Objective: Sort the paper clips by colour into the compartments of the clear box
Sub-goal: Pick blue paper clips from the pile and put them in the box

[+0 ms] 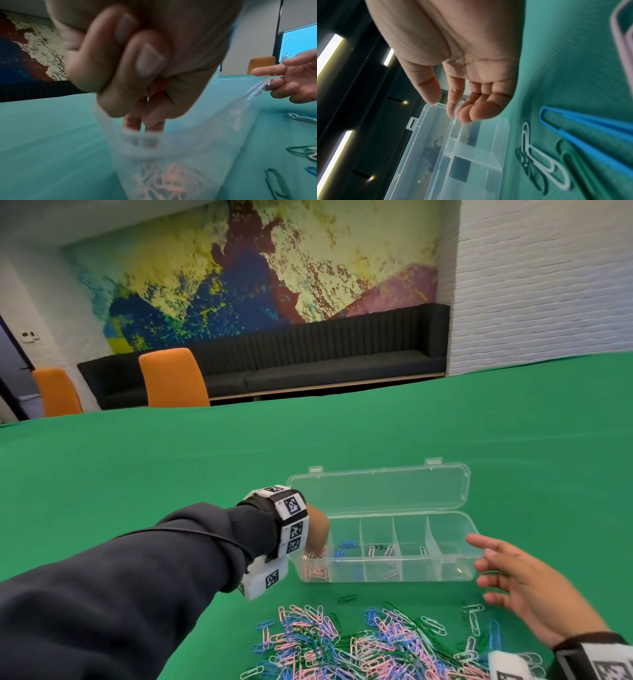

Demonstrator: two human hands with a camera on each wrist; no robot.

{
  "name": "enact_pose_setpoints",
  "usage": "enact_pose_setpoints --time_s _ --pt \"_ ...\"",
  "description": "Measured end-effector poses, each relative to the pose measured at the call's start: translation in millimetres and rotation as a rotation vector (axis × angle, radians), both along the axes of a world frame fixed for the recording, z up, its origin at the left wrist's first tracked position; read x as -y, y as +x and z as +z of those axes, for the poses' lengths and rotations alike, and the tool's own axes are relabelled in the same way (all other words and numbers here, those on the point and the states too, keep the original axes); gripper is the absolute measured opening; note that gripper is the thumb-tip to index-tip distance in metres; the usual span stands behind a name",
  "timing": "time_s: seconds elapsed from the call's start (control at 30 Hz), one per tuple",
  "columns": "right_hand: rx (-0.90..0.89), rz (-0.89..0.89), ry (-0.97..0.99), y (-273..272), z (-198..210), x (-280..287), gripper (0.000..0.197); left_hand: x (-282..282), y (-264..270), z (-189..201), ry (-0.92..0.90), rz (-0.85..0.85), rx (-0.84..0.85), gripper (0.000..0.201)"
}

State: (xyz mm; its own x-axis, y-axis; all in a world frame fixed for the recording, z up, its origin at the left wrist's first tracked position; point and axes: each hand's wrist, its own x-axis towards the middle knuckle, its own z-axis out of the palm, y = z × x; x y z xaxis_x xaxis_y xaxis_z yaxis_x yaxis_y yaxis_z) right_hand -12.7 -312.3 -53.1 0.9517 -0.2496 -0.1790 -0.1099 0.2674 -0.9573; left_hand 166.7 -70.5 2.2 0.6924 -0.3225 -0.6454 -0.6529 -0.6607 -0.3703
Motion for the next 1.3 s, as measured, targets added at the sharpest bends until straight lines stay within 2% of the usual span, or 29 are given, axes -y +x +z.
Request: enact_pose_setpoints --time_s 0.4,0.7,1.1,1.3 --pt "0.001 -0.015 0.011 0.8 -0.2 -1.4 0.025 -1.1 -13.4 15.4 -0.175 0.048 0.001 0.028" --pt "0.000 -0.008 -0.004 2.2 -2.5 -0.7 0.025 1.2 -19.8 10.8 -0.112 -0.015 -0.014 0.032" --pt "-0.001 -0.007 -0.001 1.9 -2.9 -0.4 0.025 -3.2 -14.5 11.4 -0.134 0.009 -0.002 0.027" --pt "0.002 -0.004 0.010 2.1 -1.8 -1.5 0.025 -2.2 -20.1 14.4 -0.024 -0.036 0.003 0.029"
